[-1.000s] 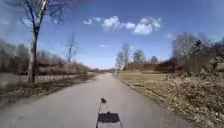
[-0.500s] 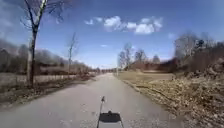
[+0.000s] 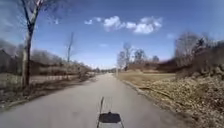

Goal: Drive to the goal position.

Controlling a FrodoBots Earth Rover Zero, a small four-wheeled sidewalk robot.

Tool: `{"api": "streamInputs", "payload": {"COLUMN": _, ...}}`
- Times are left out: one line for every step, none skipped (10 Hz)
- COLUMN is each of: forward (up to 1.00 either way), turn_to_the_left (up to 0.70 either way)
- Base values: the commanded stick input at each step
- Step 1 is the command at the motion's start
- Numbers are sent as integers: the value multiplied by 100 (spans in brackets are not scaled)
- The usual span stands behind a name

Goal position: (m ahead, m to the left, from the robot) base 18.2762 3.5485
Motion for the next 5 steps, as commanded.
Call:
{"api": "streamInputs", "payload": {"forward": 100, "turn_to_the_left": 0}}
{"api": "streamInputs", "payload": {"forward": 100, "turn_to_the_left": 0}}
{"api": "streamInputs", "payload": {"forward": 100, "turn_to_the_left": 0}}
{"api": "streamInputs", "payload": {"forward": 100, "turn_to_the_left": 0}}
{"api": "streamInputs", "payload": {"forward": 100, "turn_to_the_left": 0}}
